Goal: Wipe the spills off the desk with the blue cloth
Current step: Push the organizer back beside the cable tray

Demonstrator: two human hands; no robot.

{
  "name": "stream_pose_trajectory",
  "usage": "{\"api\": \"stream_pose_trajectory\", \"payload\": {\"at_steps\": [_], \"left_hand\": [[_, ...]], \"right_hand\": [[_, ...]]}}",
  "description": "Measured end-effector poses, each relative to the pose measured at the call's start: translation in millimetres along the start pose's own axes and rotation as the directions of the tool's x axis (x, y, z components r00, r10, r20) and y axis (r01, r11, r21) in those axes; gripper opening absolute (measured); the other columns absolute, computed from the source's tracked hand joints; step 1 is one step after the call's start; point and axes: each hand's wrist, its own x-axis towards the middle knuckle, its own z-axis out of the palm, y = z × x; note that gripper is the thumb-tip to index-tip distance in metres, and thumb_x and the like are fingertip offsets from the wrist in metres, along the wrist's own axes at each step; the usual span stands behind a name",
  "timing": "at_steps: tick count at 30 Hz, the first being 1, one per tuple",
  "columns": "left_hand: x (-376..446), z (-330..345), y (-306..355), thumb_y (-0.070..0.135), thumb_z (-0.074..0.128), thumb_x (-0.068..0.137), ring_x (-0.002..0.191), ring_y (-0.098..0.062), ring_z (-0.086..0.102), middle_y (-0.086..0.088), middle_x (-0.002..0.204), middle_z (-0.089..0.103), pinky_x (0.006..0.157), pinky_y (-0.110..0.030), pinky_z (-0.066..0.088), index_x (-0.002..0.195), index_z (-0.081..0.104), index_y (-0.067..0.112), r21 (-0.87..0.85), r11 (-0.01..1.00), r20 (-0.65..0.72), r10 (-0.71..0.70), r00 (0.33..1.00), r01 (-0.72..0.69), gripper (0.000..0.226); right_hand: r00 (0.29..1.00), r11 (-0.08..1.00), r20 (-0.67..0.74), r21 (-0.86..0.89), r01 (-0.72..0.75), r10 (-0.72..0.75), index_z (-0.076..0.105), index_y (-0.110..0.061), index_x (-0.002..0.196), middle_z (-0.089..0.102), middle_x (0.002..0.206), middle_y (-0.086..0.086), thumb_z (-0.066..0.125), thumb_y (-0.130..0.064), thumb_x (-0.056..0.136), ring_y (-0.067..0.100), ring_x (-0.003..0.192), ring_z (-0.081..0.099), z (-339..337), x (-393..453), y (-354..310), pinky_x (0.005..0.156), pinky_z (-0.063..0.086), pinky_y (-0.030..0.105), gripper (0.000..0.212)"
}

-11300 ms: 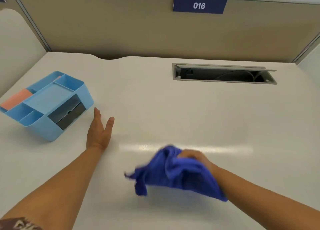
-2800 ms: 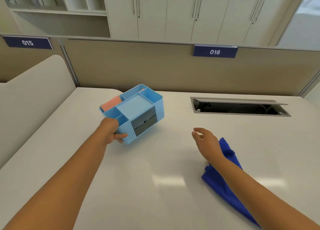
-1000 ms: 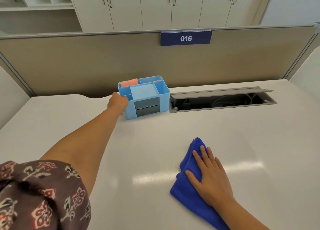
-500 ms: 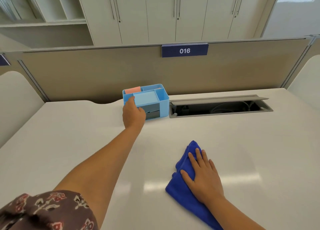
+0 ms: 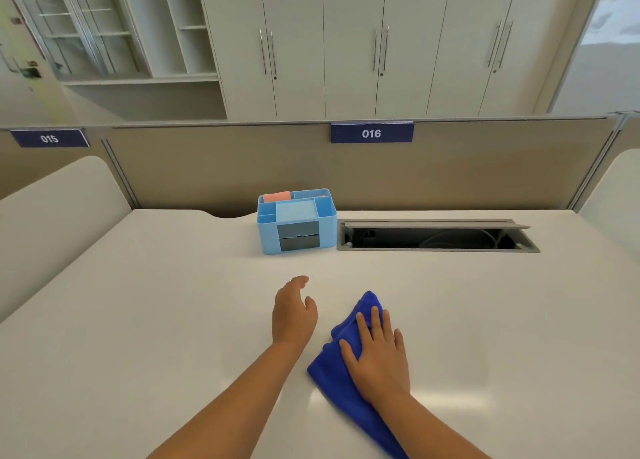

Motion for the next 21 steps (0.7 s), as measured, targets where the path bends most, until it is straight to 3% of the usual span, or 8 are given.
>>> {"api": "stream_pose_trajectory", "payload": {"at_steps": [7, 10, 12, 16, 18, 21], "left_hand": [[57, -33, 19, 0.008, 0.050, 0.089, 0.122, -0.029, 0.049, -0.014, 0.139, 0.044, 0.093, -0.032, 0.045, 0.138, 0.030, 0.012, 0.038, 0.964, 0.042, -0.265, 0.963, 0.263, 0.053], [93, -38, 24, 0.010, 0.052, 0.087, 0.115, -0.030, 0.051, -0.018, 0.130, 0.047, 0.080, -0.031, 0.046, 0.139, 0.025, 0.011, 0.072, 0.959, 0.091, -0.279, 0.956, 0.273, 0.058], [115, -38, 25, 0.013, 0.053, 0.087, 0.112, -0.031, 0.053, -0.019, 0.127, 0.048, 0.082, -0.034, 0.047, 0.139, 0.024, 0.012, 0.086, 0.955, 0.102, -0.291, 0.951, 0.283, 0.059], [154, -34, 20, 0.014, 0.052, 0.088, 0.112, -0.031, 0.053, -0.021, 0.137, 0.037, 0.075, -0.030, 0.043, 0.144, 0.015, 0.016, 0.093, 0.941, 0.103, -0.335, 0.936, 0.327, 0.067], [168, -33, 14, 0.014, 0.049, 0.090, 0.112, -0.033, 0.054, -0.021, 0.140, 0.034, 0.071, -0.029, 0.040, 0.145, 0.015, 0.015, 0.101, 0.944, 0.051, -0.322, 0.945, 0.316, 0.065], [190, -32, 1, 0.016, 0.048, 0.091, 0.111, -0.034, 0.055, -0.020, 0.131, 0.048, 0.073, -0.034, 0.043, 0.137, 0.027, 0.007, 0.023, 0.938, -0.045, -0.345, 0.937, 0.346, 0.052]], "right_hand": [[1.000, 1.000, 0.011, 0.010, 0.023, -0.023, 0.001, -0.027, 0.149, -0.011, 0.159, 0.001, 0.017, -0.059, 0.092, 0.020, 0.146, -0.014, -4, -2, 2, 0.118, -0.002, 0.040, 0.068], [1.000, 1.000, 0.002, 0.011, 0.011, -0.011, 0.000, -0.028, 0.149, -0.012, 0.159, 0.000, 0.017, -0.060, 0.091, 0.019, 0.146, -0.014, 0, 1, 4, 0.118, -0.003, 0.039, 0.069], [1.000, 1.000, 0.005, 0.009, -0.002, 0.002, -0.001, -0.029, 0.149, -0.013, 0.159, -0.001, 0.016, -0.061, 0.090, 0.018, 0.145, -0.015, 1, 0, 4, 0.118, -0.003, 0.039, 0.069], [0.996, 0.998, 0.076, -0.048, -0.042, 0.045, -0.001, -0.031, 0.148, -0.016, 0.158, -0.002, 0.015, -0.065, 0.088, 0.018, 0.145, -0.018, -5, 1, -3, 0.118, -0.004, 0.043, 0.071], [0.998, 0.998, 0.033, -0.002, -0.058, 0.058, 0.016, -0.033, 0.147, -0.004, 0.160, -0.002, 0.022, -0.068, 0.085, 0.019, 0.147, -0.008, -22, 15, -13, 0.117, 0.001, 0.043, 0.071], [0.979, 0.950, -0.179, 0.311, -0.037, 0.097, 0.050, -0.027, 0.131, 0.039, 0.148, -0.001, 0.045, -0.054, 0.088, 0.017, 0.137, 0.032, -58, 76, -36, 0.109, 0.028, 0.035, 0.051]]}}
